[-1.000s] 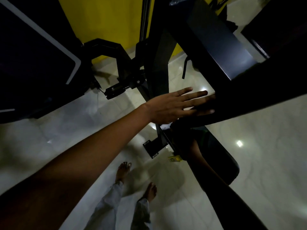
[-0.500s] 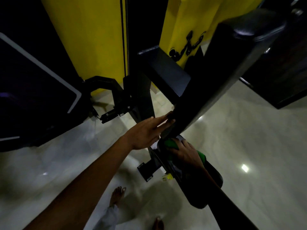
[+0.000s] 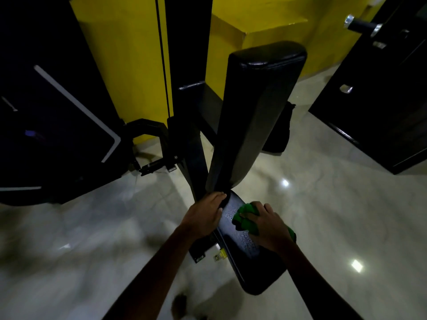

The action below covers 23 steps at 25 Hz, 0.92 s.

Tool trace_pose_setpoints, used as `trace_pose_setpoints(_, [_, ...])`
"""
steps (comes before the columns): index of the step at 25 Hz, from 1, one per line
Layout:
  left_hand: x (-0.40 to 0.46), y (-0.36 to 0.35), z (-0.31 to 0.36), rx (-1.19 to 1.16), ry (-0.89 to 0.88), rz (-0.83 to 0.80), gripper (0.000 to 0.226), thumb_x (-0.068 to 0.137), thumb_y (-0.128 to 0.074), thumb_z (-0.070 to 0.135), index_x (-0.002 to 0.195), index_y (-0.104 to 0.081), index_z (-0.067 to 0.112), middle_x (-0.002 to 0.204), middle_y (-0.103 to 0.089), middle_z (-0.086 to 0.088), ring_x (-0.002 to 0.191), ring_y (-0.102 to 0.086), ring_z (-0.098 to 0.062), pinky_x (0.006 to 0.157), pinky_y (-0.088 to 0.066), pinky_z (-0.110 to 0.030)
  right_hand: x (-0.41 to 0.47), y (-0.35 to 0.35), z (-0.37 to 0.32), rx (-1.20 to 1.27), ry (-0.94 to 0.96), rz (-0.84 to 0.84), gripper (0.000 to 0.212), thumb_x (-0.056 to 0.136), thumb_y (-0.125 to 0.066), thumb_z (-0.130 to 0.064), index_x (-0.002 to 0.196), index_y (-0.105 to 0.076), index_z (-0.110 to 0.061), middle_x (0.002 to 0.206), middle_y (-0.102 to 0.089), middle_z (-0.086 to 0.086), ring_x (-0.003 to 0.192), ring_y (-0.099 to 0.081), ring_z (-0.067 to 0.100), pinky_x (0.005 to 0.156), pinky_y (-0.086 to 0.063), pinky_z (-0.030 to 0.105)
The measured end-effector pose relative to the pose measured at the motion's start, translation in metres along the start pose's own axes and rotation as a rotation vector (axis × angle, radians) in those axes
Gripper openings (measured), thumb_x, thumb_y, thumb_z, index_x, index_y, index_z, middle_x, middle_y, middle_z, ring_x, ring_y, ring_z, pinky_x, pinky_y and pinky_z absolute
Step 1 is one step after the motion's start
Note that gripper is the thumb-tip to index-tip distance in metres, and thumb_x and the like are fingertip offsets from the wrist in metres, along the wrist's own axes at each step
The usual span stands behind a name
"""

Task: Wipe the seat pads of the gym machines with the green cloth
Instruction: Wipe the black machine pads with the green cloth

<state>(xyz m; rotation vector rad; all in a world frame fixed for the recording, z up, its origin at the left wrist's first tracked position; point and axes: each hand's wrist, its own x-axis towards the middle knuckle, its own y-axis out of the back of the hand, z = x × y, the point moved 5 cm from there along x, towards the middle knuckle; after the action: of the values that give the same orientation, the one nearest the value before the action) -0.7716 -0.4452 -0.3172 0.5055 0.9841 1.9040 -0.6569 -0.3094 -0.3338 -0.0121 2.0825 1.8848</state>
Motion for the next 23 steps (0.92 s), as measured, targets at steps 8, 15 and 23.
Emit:
trace_pose_setpoints(8, [-0.006,-0.061,-0.026,-0.074,0.251,0.004,0.079,0.078,-0.01,0.046,0.142,-0.038,0.009,0.147,-0.039,-0.007,0.137,-0.034,-0.02,0.111,-0.025,-0.025,0.024,-0.03,0.044,0.093,0.037,-0.087,0.06,0.076,-0.064,-0.038,0.134,-0.048,-0.032,0.136,-0.037,0.006,0.114,-0.039,0.03,0.09,-0.046,0.04])
trace_pose_setpoints(15, [0.011,-0.126,-0.034,-0.114,0.511,0.158,0.089,0.072,-0.005,0.05,0.141,-0.04,0.007,0.146,-0.04,-0.007,0.135,-0.036,-0.019,0.112,-0.029,-0.027,0.074,-0.059,0.079,0.11,0.206,-0.142,0.064,0.076,-0.058,-0.04,0.137,-0.044,-0.029,0.138,-0.034,0.006,0.115,-0.037,0.029,0.093,-0.044,0.036])
trace_pose_setpoints(23, [0.052,-0.199,-0.063,-0.031,0.583,0.286,0.061,0.092,-0.029,0.035,0.144,-0.034,0.003,0.15,-0.035,-0.014,0.139,-0.033,-0.029,0.113,-0.017,-0.032,0.152,-0.115,0.089,0.174,0.278,-0.032,0.058,0.085,-0.061,-0.035,0.139,-0.042,-0.025,0.137,-0.034,0.009,0.118,-0.035,0.028,0.095,-0.042,0.036])
